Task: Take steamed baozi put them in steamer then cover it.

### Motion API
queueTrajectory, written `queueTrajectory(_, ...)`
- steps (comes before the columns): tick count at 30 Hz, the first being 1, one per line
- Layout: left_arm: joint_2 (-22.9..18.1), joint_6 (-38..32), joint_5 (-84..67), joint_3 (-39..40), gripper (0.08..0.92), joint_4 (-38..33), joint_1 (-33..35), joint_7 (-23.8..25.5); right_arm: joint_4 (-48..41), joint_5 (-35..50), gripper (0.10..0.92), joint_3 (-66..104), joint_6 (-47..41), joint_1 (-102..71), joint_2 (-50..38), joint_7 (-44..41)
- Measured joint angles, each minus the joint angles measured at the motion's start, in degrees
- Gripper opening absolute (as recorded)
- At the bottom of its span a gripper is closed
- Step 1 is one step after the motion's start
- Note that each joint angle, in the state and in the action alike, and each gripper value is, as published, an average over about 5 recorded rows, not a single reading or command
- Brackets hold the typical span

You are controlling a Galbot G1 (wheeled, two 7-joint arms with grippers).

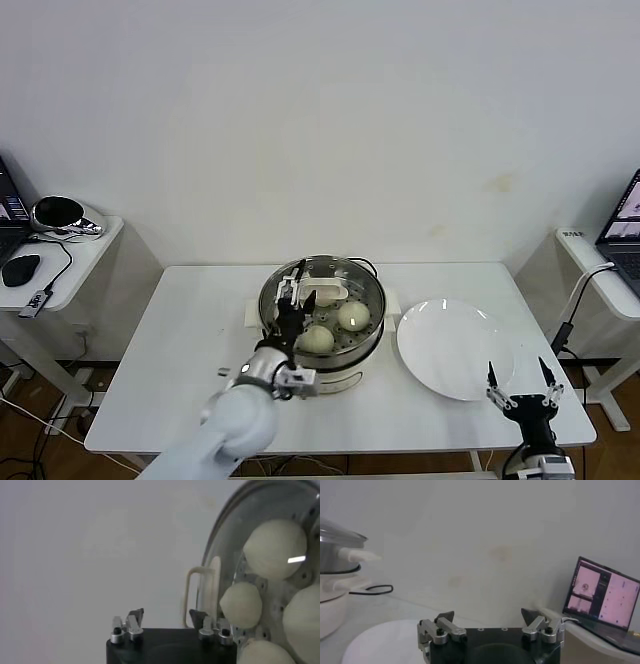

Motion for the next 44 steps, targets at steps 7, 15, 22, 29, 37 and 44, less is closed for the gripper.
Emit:
queueTrajectory(7,1.9,-8.8,-16.6,-10.4,0.823,-7.1,11.8,-6.4,0.3,0.5,0.823,-0.8,0.1,-0.6,-0.5,-0.4)
queueTrajectory(15,-0.3,-19.5,-39.1,-24.0,0.823,-10.8,28.8,-14.2,1.1,3.4,0.823,-3.0,-0.5,-2.2,-2.3,-1.6)
queueTrajectory(22,-3.9,-26.6,-53.7,-30.2,0.823,-10.5,40.3,-16.7,2.4,8.5,0.823,-6.6,-1.9,-4.9,-5.0,-2.5)
queueTrajectory(29,-6.7,-30.3,-62.4,-33.7,0.823,-7.9,47.2,-15.5,4.1,11.4,0.823,-10.5,-3.8,-7.8,-6.6,-2.3)
queueTrajectory(37,-8.4,-31.7,-66.7,-35.8,0.823,-5.8,50.8,-14.0,5.9,12.6,0.823,-14.1,-5.2,-10.4,-7.4,-1.7)
queueTrajectory(44,-9.4,-31.6,-69.4,-36.9,0.823,-4.7,51.6,-13.7,6.7,12.9,0.823,-16.2,-5.5,-12.1,-8.3,-0.7)
